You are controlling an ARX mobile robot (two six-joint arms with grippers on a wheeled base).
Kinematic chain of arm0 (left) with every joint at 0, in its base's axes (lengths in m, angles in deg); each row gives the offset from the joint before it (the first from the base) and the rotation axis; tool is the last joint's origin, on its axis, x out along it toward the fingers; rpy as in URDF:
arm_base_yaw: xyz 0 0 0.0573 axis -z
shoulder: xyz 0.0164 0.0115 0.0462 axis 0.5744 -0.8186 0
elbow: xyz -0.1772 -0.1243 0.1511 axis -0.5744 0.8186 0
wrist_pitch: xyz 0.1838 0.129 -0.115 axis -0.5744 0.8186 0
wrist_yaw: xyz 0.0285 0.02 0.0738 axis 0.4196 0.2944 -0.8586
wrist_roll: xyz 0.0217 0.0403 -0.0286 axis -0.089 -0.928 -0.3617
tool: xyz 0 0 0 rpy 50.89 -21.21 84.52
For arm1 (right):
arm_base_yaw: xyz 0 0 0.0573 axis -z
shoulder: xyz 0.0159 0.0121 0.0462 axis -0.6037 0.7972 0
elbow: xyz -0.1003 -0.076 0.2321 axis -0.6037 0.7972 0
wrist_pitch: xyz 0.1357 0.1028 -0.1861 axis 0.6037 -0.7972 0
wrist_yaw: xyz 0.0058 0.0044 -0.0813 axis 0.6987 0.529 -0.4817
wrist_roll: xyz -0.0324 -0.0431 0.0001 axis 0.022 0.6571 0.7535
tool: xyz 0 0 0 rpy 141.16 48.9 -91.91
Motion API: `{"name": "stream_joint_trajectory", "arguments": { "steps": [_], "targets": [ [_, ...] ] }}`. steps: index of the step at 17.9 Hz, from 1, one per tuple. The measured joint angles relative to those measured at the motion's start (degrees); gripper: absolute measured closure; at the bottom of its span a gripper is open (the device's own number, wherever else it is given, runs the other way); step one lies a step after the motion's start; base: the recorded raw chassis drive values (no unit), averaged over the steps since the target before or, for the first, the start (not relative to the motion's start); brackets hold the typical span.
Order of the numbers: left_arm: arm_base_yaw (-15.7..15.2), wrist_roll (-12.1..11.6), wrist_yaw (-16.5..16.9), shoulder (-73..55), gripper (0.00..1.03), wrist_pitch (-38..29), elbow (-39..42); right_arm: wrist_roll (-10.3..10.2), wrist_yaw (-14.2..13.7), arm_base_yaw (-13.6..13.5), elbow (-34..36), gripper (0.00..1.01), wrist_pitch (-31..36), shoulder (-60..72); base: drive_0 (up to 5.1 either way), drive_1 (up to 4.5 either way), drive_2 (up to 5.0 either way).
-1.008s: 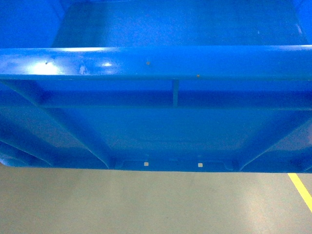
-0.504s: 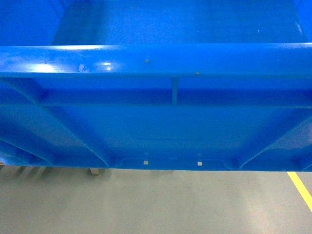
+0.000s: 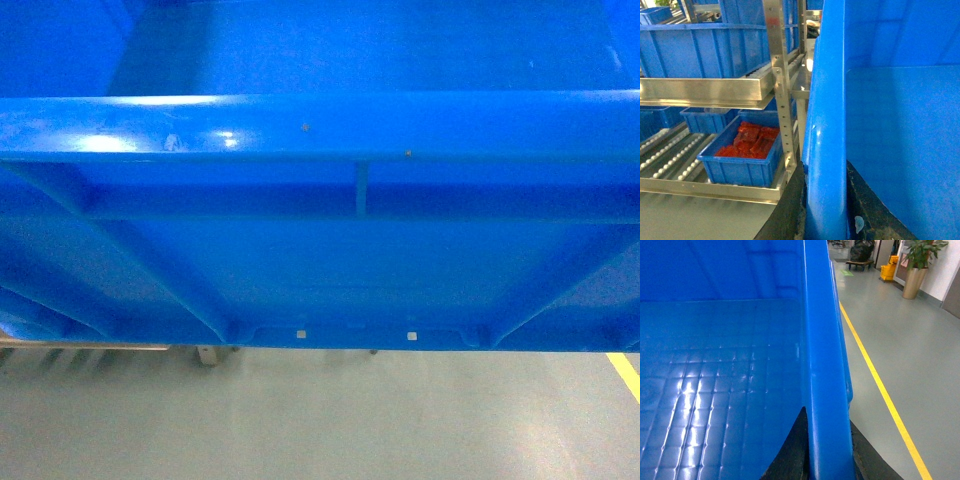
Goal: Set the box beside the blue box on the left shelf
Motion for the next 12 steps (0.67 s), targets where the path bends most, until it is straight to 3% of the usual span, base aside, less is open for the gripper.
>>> {"name": "stream_joint_trajectory", "arguments": {
  "steps": [12],
  "targets": [
    [0.0,-0.02,-0.02,0.0,0.9,-0.04,0.0,0.0,0.02,0.0,0.0,0.93,0.0,0.0,-4.9,2.51,2.5]
  ]
}}
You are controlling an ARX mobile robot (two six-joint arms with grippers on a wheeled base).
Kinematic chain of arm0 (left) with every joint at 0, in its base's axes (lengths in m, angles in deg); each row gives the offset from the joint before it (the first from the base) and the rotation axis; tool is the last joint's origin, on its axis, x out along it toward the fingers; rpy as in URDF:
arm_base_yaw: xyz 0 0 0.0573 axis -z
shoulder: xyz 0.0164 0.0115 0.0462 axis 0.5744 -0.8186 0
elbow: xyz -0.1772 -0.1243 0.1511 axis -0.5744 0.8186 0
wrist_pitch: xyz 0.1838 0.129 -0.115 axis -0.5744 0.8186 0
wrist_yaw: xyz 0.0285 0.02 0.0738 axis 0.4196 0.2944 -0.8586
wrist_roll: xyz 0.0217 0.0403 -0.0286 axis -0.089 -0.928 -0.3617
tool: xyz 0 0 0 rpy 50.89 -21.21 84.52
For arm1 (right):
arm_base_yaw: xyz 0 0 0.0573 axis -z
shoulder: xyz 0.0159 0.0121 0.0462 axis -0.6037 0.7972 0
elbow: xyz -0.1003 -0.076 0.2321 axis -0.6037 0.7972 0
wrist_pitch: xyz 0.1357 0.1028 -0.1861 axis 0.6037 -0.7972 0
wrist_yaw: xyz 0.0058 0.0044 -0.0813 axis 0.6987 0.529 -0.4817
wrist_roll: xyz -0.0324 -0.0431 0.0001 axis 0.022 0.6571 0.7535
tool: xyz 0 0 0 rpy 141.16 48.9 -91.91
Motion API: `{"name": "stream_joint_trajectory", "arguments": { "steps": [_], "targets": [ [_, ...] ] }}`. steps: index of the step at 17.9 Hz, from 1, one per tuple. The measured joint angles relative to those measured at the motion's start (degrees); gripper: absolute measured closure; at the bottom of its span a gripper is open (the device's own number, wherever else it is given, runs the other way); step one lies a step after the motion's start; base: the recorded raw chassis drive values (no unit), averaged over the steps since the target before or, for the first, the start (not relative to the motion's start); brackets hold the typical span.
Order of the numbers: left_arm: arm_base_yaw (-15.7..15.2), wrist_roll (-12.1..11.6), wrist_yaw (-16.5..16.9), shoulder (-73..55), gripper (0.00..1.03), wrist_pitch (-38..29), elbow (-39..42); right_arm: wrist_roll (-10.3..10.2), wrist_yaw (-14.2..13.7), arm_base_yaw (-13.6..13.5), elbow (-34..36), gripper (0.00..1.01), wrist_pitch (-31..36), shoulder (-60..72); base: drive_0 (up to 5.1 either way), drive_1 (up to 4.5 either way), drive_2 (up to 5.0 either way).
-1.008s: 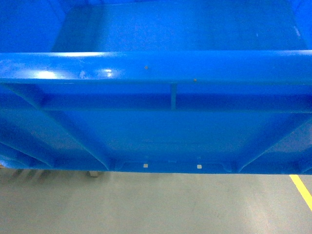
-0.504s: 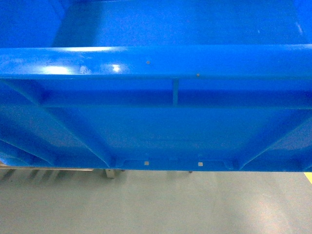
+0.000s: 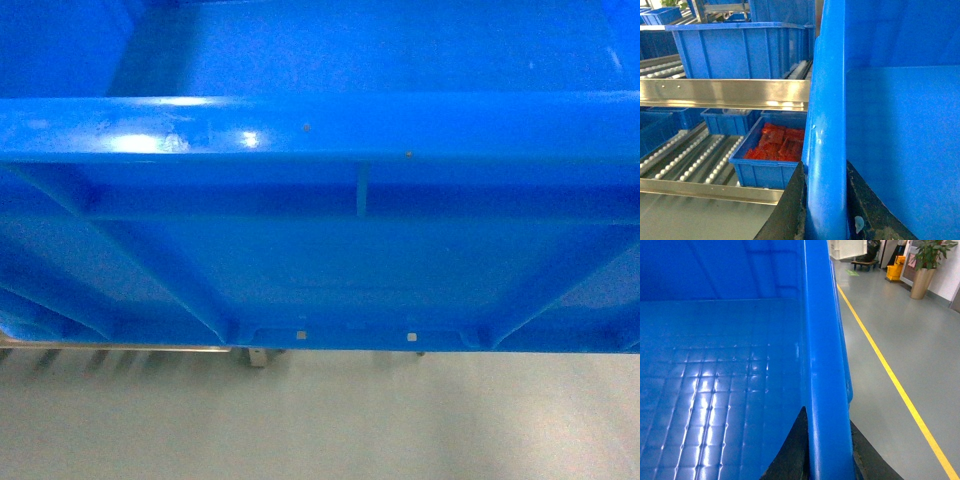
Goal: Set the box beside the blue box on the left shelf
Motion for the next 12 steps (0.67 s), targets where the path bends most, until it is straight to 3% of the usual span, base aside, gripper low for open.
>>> {"name": "stream_joint_trajectory", "arguments": {
  "steps": [12],
  "targets": [
    [0.0,-0.02,0.04,0.0,0.9,0.07,0.0,0.0,0.0,0.0,0.02,0.93,0.07,0.02,-5.0,2.38,2.4]
  ]
}}
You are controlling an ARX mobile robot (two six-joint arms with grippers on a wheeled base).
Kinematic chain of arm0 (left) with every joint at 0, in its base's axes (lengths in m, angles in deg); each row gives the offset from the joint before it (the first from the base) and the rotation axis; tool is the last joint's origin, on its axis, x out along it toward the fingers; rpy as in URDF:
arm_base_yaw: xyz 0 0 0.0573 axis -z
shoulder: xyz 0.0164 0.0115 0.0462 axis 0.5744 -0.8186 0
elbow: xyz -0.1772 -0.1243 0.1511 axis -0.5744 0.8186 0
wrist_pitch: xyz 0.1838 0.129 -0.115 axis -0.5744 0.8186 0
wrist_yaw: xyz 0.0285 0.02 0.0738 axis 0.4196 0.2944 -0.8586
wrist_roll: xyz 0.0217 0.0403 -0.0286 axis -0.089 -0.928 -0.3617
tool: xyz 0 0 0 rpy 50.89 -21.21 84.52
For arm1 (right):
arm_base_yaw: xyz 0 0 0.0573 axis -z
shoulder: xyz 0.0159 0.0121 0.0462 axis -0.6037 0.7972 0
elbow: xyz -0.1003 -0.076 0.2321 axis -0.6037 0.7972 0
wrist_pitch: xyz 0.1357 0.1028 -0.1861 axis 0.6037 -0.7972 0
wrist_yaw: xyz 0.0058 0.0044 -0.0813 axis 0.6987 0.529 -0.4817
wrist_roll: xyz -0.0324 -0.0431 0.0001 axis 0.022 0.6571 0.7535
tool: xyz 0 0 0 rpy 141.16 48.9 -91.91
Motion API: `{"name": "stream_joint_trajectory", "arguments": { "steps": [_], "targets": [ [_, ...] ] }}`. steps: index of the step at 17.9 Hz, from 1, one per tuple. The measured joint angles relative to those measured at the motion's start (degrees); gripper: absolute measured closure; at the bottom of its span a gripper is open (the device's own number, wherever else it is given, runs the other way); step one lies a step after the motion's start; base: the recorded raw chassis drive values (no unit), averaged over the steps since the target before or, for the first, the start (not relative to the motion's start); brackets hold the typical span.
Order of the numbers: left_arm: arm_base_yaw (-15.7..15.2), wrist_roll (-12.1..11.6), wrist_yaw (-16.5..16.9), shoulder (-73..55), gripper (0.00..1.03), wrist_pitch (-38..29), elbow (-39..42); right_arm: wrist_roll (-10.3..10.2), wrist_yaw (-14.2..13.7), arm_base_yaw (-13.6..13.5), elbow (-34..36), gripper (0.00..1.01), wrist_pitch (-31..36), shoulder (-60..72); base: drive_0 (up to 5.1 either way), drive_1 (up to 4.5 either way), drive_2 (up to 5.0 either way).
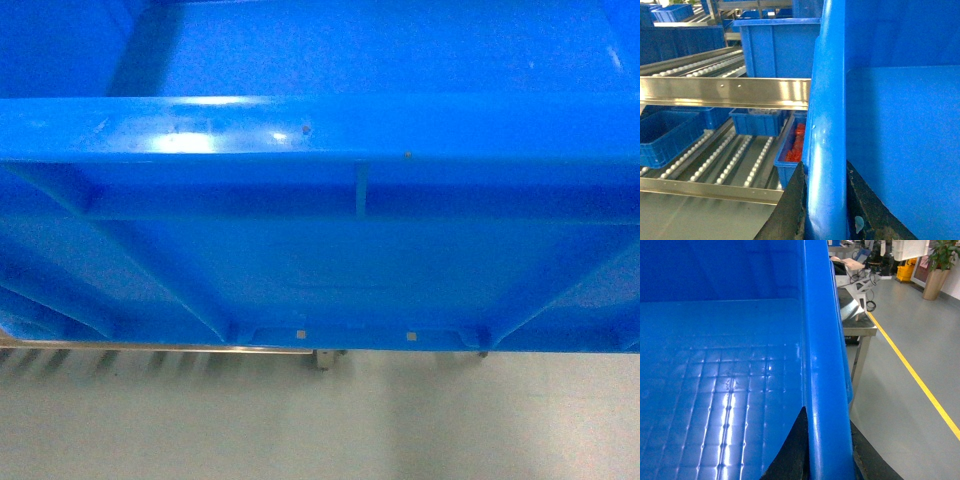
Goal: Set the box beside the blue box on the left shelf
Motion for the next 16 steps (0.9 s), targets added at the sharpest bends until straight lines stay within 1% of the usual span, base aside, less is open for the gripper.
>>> {"name": "stream_joint_trajectory", "arguments": {
  "steps": [16],
  "targets": [
    [0.0,-0.04,-0.07,0.07,0.9,0.02,0.0,0.02,0.0,0.0,0.02,0.93,0.0,0.0,-5.0,2.41,2.4]
  ]
}}
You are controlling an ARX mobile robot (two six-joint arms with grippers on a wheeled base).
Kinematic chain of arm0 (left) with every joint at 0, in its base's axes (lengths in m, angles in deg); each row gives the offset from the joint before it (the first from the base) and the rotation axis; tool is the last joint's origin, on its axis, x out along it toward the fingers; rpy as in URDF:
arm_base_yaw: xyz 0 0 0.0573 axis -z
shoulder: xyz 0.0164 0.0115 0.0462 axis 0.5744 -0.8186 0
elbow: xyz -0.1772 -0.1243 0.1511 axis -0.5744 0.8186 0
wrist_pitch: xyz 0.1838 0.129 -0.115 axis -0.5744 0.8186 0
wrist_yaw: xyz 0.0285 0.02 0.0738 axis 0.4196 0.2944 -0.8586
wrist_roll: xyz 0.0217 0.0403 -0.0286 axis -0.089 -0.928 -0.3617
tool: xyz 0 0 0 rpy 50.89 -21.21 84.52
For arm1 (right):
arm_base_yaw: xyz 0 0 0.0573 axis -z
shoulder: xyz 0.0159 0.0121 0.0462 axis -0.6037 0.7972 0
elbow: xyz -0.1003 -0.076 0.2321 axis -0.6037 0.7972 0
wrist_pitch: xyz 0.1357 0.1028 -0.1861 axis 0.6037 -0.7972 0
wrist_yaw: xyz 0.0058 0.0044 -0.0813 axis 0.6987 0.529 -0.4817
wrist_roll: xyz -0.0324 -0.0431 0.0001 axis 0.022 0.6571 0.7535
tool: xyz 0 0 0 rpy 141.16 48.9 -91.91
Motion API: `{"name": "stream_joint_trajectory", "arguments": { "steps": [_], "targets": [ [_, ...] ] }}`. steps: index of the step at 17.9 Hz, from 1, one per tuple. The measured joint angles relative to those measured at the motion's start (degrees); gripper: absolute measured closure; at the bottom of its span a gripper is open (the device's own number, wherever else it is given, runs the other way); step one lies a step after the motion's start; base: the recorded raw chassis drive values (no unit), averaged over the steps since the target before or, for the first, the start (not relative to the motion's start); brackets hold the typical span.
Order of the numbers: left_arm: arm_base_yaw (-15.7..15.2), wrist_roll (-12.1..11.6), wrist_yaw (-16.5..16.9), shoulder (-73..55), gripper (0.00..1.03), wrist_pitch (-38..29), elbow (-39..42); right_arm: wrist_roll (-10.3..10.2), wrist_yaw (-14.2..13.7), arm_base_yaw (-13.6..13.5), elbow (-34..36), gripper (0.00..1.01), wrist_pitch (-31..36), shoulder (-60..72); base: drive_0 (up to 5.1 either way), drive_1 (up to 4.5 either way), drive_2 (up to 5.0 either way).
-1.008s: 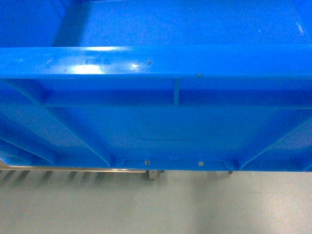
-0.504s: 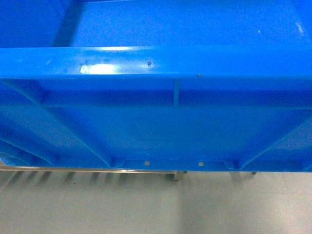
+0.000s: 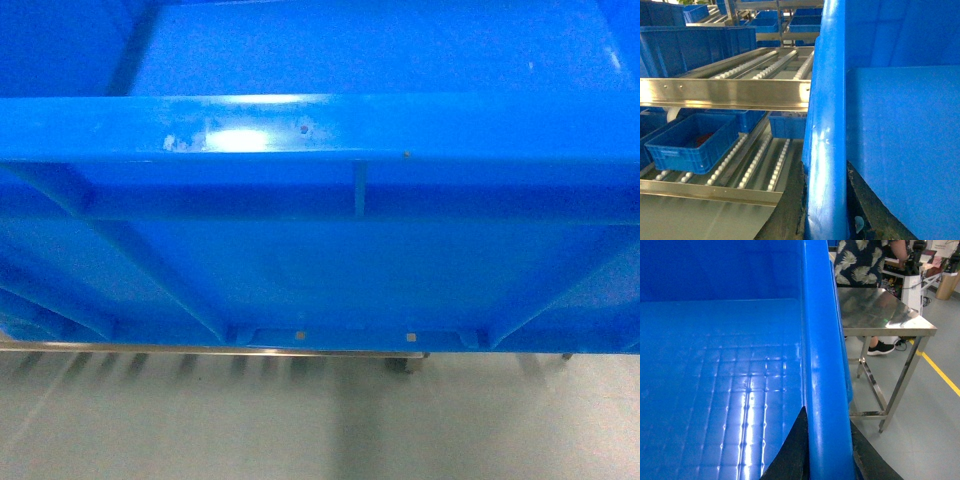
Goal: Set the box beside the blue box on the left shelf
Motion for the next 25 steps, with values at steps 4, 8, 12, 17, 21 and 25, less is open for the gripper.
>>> {"name": "stream_joint_trajectory", "arguments": {
  "steps": [4,8,12,17,21,25],
  "targets": [
    [0.0,0.0,-0.02,0.0,0.9,0.15,0.0,-0.02,0.02,0.0,0.0,0.93,-0.04,0.02,-5.1,2.29,2.3],
    [0.0,0.0,0.0,0.0,0.9,0.11,0.0,-0.02,0.0,0.0,0.0,0.93,0.0,0.0,-4.9,2.44,2.4],
    [0.0,0.0,0.0,0.02,0.9,0.0,0.0,0.0,0.0,0.0,0.0,0.93,0.04,0.0,-4.9,2.47,2.5],
    [0.0,0.04,0.0,0.02,0.9,0.11,0.0,0.0,0.0,0.0,0.0,0.93,0.13,0.02,-5.0,2.41,2.4],
    [0.0,0.04,0.0,0.02,0.9,0.11,0.0,0.0,0.0,0.0,0.02,0.93,0.04,0.0,-5.0,2.36,2.4],
    [0.0,0.02,0.0,0.02,0.9,-0.02,0.0,0.0,0.0,0.0,0.02,0.93,0.11,0.0,-4.9,2.46,2.5]
  ]
}}
